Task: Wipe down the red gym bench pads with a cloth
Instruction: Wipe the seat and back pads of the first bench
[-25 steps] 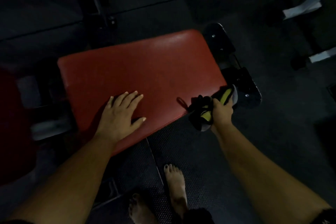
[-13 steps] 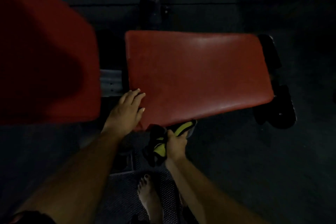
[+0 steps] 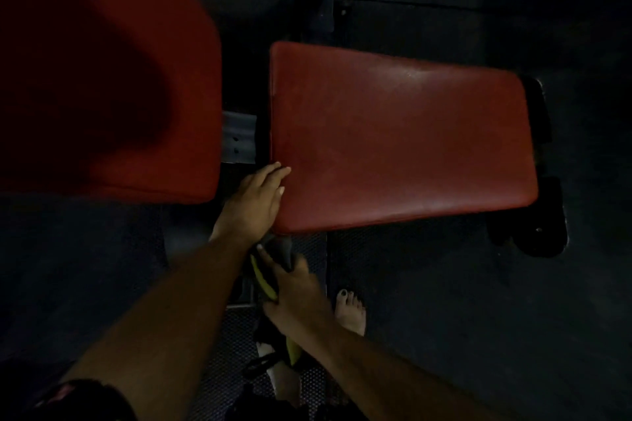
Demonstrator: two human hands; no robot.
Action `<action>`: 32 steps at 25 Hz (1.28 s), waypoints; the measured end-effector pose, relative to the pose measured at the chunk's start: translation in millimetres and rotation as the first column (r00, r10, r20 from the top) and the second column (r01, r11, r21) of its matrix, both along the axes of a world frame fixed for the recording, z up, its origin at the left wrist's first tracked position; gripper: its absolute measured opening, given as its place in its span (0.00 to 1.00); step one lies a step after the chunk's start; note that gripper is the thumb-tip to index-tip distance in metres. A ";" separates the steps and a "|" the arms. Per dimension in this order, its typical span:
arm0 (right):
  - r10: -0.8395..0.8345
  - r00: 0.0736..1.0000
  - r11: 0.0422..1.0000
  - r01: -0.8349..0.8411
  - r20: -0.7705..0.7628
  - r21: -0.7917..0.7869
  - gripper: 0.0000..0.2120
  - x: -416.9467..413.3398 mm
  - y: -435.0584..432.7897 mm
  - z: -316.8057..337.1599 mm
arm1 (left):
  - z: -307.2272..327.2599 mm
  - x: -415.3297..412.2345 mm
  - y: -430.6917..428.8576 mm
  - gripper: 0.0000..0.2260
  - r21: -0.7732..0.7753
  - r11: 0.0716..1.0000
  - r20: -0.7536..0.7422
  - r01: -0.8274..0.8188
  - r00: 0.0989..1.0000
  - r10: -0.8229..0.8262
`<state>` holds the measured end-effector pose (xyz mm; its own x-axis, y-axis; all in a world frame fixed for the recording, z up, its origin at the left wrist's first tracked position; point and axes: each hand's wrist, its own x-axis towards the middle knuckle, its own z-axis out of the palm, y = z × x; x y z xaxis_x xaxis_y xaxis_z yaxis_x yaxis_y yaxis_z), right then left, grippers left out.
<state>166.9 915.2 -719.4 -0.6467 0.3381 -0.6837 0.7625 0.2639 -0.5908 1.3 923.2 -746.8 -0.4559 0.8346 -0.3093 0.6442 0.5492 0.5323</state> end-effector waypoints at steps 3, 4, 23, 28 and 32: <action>0.087 0.996 0.953 -0.083 -0.001 0.292 0.29 26.5 39.0 22.6 | -7.3 1.9 -13.0 0.17 0.181 0.983 -0.268 0.033 0.963 0.017; 0.026 0.996 0.942 0.003 -0.082 0.336 0.29 36.3 55.2 33.4 | -10.0 6.4 -19.0 0.17 0.191 0.981 -0.325 0.010 0.944 0.053; 0.843 0.042 -0.409 -0.597 0.536 0.690 0.15 -151.9 181.6 41.4 | -37.7 53.1 -30.0 0.26 -0.066 0.891 -0.394 0.449 0.809 -0.436; 0.742 0.445 -0.113 -0.655 0.502 0.747 0.22 -195.8 217.3 18.6 | -22.9 19.5 -11.4 0.34 -0.033 0.941 -0.360 0.338 0.874 -0.327; 0.641 0.537 -0.110 -0.642 0.548 0.759 0.21 -205.5 234.3 3.8 | -9.8 -4.6 28.0 0.50 -0.087 0.991 -0.151 0.103 0.982 -0.115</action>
<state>-38.6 1149.6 -715.5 -0.9384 0.0676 -0.3388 -0.0827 0.9083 0.4101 -3.3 951.1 -756.6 -0.4110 0.8581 -0.3080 0.7741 0.5069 0.3792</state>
